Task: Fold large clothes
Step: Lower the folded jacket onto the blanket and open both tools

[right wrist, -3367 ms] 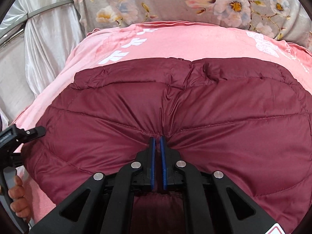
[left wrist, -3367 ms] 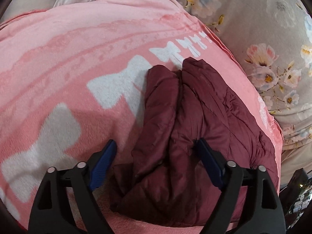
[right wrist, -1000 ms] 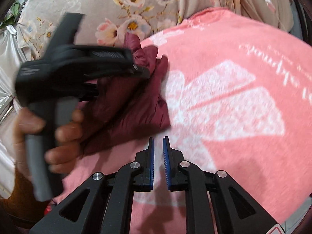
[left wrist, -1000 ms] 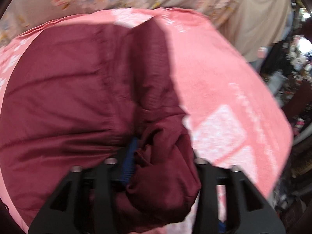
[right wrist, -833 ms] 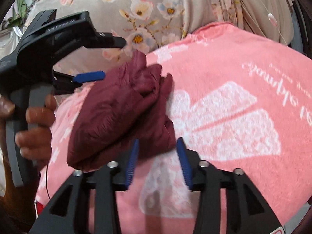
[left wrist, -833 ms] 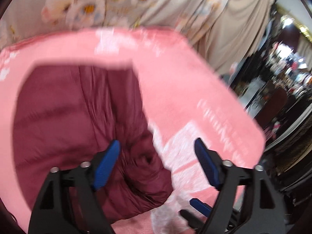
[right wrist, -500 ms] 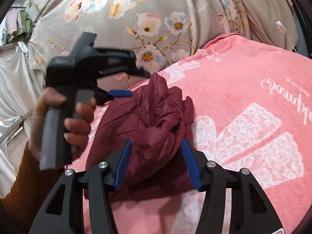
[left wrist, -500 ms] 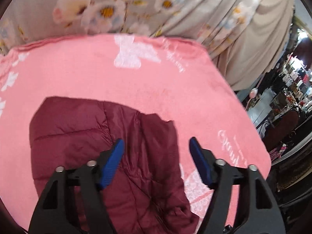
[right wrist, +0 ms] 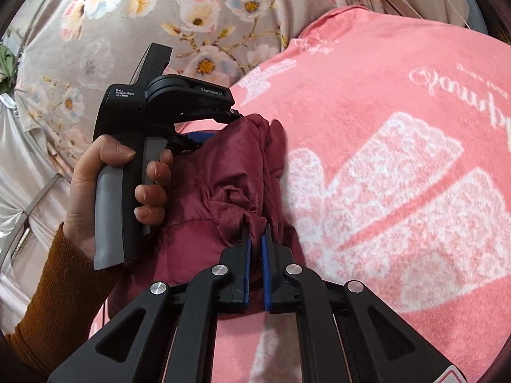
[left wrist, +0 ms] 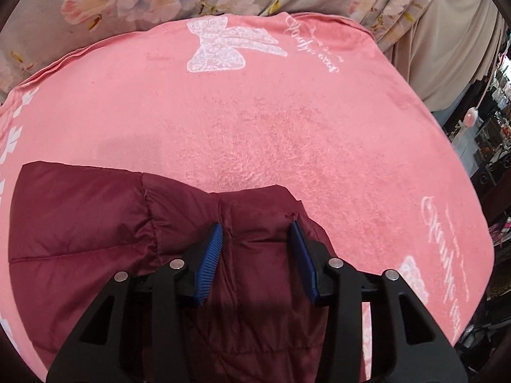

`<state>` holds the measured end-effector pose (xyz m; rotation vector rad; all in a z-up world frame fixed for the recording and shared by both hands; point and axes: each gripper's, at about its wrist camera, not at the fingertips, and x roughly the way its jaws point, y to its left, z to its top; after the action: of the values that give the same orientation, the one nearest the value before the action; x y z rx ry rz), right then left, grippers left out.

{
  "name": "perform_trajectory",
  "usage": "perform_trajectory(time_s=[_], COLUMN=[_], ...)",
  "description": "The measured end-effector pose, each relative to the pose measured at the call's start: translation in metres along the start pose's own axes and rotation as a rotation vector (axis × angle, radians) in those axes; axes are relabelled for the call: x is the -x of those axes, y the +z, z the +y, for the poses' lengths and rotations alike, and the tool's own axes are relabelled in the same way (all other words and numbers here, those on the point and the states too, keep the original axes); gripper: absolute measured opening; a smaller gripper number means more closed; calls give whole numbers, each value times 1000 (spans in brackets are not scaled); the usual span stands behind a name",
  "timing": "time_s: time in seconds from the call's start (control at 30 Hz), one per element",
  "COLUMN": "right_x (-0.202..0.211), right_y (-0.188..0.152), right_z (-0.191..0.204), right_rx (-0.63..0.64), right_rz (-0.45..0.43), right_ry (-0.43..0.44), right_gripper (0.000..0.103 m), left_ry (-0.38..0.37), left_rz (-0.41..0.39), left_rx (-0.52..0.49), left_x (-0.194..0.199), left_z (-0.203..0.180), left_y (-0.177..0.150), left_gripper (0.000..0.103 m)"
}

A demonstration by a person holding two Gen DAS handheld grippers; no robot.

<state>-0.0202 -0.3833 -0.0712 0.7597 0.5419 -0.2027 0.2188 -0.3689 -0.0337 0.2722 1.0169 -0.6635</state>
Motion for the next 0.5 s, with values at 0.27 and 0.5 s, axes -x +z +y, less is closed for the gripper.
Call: perform_trajectory(time_s=[0.27, 0.5], right_x=[-19, -31], right_y=[-6, -11], right_z=[-9, -7], right_rx=[-8, 28], right_rz=[79, 128], right_ry=[-50, -98], right_gripper=[4, 2], left_ry=[55, 114], left_rz=[-9, -39], left_rx=[-14, -47], left_x=[-27, -45], left_z=[-4, -10], left_y=[-3, -6], left_gripper=[42, 41])
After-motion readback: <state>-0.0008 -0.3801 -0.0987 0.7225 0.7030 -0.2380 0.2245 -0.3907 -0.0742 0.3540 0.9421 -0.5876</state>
